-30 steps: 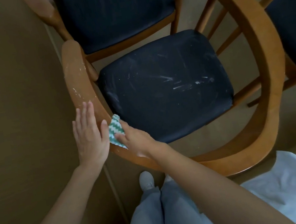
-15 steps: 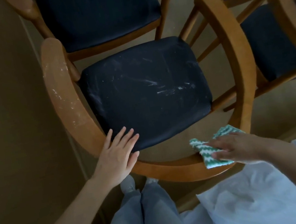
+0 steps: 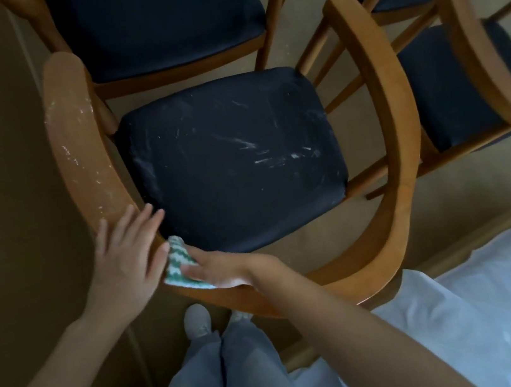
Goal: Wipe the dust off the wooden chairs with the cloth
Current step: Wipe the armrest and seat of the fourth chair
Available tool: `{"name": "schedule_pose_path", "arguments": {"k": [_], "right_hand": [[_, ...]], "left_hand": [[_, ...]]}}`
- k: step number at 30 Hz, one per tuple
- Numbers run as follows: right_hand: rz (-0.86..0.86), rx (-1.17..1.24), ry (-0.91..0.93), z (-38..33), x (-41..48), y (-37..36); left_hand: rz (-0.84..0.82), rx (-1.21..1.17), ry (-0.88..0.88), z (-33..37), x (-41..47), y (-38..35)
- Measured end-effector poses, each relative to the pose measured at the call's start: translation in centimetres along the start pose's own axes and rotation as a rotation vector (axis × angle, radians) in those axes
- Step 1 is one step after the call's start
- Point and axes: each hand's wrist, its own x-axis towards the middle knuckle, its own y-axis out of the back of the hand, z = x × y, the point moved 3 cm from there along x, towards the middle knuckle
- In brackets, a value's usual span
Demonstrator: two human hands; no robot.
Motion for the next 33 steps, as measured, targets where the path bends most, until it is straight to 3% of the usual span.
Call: {"name": "schedule_pose_path", "arguments": {"k": [3, 7, 11, 16, 23, 27, 31, 33], "right_hand": [[0.041, 0.000, 0.002, 0.0, -0.3, -0.1], [-0.109, -0.197, -0.099, 4.5, -3.9, 0.7], [-0.253, -0.206, -0.252, 7.4, -10.0, 4.0], [-0.203, -0.447, -0.465, 11.5, -15.4, 9.1], [-0.015, -1.203, -0.531, 18.3, -16.8, 19.1], [-0.025, -1.148, -0.502, 17.8, -16.2, 18.0], [-0.037, -0.598, -0.364, 14.1, -16.4, 12.3], [-0.108, -0.437, -0.279, 11.1, -15.0, 8.8]], "left_hand": [[0.012, 0.033, 0.003, -0.4, 0.2, 1.0], [-0.023, 0.048, -0.065, 1.2, 0.6, 0.4], [-0.086, 0.035, -0.110, 4.4, 0.4, -1.4], [-0.141, 0.078, -0.228, 8.4, 1.1, -3.8], [-0.139, 0.110, -0.255, 10.4, 3.4, -4.7], [-0.137, 0.123, -0.251, 9.9, 3.7, -4.8], [-0.154, 0.121, -0.225, 9.3, 3.3, -4.7], [-0.166, 0.108, -0.207, 9.1, 3.0, -4.6]]}}
